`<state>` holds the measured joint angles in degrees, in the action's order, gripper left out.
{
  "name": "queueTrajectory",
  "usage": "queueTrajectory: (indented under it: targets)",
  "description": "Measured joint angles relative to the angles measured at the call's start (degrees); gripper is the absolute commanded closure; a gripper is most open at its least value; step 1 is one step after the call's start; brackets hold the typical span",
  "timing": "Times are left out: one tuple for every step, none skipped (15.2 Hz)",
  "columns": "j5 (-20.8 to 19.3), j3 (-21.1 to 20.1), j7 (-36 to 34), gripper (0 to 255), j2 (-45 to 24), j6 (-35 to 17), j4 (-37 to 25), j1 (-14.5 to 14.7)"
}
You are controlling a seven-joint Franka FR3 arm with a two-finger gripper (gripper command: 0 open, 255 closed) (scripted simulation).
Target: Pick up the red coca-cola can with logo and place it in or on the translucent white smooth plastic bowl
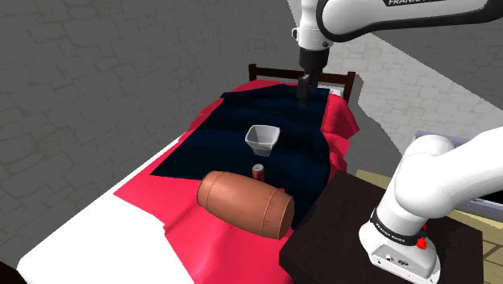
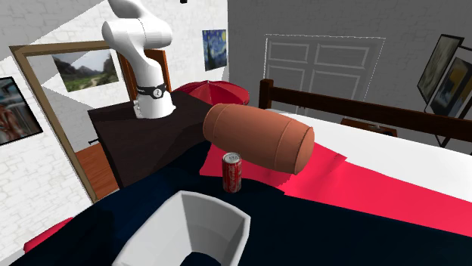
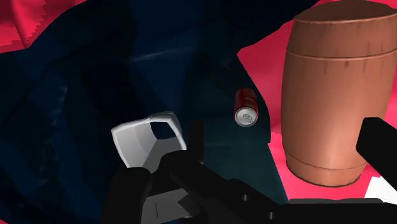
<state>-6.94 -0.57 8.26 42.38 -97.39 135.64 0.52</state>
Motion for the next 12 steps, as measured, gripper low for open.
queueTrajectory:
  targets:
    - [0.0,0.0,0.0,0,0.0,0.0,0.0,0.0]
    - [0.0,0.0,-0.2,0,-0.5,-0.8,0.4,0.0]
    - [0.2,0.0,-0.5,0,-1.4,-2.2,1.0,0.0]
    - [0.3,0.0,-0.9,0,-2.8,-3.9,1.5,0.0]
    - [0.3,0.2,-1.0,0,-4.0,-5.8,2.3,-0.1]
    - [0.4,0.2,-1.5,0,-5.2,-7.6,3.1,-0.1]
    - [0.7,-0.1,-2.2,0,-6.1,-9.7,4.4,0.0]
    - [0.7,0.1,-2.3,0,-7.7,-11.5,4.6,-0.1]
    - [0.7,0.3,-2.5,0,-9.0,-13.5,5.5,-0.2]
    - [0.8,0.2,-3.0,0,-10.6,-15.5,6.1,-0.2]
    - [0.9,0.3,-3.3,0,-11.9,-17.2,6.5,-0.2]
    - [0.9,0.4,-3.5,0,-13.6,-19.2,6.9,-0.3]
